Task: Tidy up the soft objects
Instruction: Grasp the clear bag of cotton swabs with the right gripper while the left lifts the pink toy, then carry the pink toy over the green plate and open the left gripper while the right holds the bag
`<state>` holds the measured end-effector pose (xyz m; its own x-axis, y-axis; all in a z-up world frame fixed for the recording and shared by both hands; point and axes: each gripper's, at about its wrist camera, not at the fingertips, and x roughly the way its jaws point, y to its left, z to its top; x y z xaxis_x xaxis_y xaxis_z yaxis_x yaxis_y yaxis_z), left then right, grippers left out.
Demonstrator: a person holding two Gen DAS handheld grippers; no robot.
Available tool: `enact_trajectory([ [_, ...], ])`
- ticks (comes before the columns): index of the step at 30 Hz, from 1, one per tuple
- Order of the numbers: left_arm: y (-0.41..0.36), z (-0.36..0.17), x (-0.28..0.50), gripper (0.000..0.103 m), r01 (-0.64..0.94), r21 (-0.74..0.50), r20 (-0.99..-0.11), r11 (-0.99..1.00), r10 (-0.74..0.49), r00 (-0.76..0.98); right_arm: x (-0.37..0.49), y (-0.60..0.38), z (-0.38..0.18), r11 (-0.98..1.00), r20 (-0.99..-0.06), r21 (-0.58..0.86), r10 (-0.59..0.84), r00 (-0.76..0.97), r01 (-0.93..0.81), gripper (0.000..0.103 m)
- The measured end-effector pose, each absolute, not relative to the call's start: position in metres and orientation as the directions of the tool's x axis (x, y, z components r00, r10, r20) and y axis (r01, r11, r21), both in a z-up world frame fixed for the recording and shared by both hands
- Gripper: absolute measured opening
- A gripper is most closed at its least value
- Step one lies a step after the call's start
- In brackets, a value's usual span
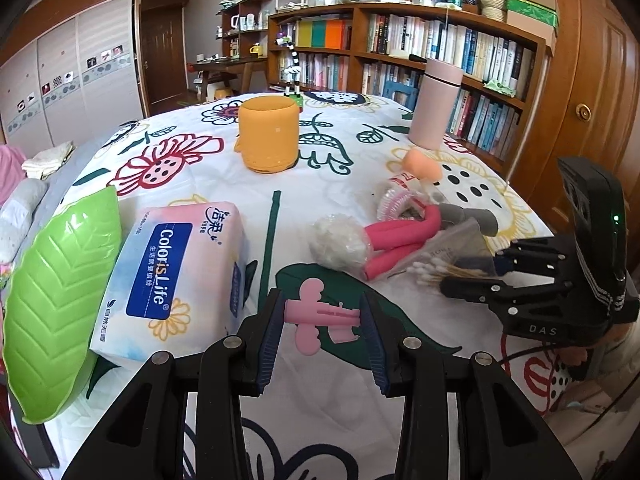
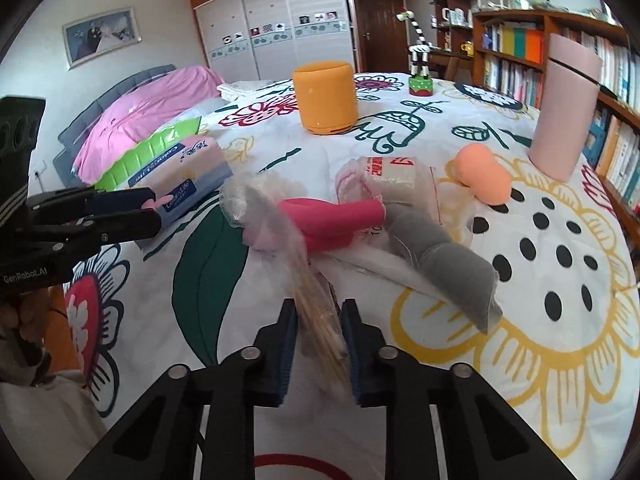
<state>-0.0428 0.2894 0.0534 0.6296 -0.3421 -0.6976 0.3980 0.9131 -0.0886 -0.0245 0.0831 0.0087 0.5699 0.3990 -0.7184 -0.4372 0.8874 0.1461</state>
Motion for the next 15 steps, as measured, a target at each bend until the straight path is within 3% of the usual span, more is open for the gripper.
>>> enact_trajectory([
  [15,0.326,0.066,-0.043,0.040,0.317,-0.099,-0.655,0.943,-0.301,0.693,-0.032,0.084,0.047,0.847,-0.602,0.337,0.530,0.597,-0.411,0.018],
])
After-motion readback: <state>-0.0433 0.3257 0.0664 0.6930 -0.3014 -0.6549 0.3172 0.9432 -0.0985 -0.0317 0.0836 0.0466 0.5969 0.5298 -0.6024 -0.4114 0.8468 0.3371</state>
